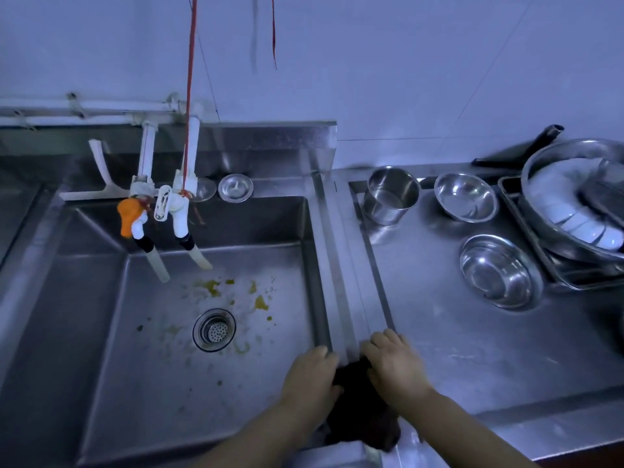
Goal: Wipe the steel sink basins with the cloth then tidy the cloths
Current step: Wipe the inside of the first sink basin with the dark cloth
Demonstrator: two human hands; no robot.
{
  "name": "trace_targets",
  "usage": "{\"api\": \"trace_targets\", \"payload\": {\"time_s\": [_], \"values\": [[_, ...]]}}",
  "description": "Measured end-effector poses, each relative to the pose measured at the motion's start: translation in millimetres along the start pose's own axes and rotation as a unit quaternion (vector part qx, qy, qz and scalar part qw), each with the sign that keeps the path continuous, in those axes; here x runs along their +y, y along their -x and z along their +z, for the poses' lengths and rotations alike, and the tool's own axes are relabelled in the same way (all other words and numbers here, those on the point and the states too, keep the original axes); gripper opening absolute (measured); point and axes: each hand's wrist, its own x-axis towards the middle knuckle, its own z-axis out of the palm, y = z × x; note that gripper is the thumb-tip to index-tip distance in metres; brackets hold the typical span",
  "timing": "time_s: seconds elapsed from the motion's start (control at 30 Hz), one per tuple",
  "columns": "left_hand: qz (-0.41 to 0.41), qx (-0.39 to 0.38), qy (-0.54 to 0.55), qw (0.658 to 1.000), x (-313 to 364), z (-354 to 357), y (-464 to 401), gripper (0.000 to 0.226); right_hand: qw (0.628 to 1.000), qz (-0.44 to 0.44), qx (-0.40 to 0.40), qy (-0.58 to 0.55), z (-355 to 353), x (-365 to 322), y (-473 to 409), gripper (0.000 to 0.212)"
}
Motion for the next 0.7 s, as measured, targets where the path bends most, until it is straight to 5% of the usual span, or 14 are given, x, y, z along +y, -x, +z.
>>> {"api": "trace_targets", "payload": {"time_s": [0.27,0.43,0.5,0.7], "values": [[-0.036,0.059,0.087,0.994,-63.7,-7.9,13.0,0.015,0.995,-0.098,-0.007,-0.032,12.4,-44.5,-44.2,0.014],[-0.079,0.095,0.064,0.99,-132.6,-32.8,12.6,0.016,0.988,-0.133,-0.08,-0.017,30.8,-80.2,-96.2,0.006],[-0.073,0.114,0.038,0.99,-152.2,-30.1,3.4,0.017,0.985,-0.123,-0.121,0.004,43.5,-85.8,-111.6,0.019],[-0.004,0.029,-0.045,0.999,-177.1,25.6,-9.3,0.033,0.963,-0.166,-0.213,0.019,81.1,-96.9,-93.0,0.033]]}}
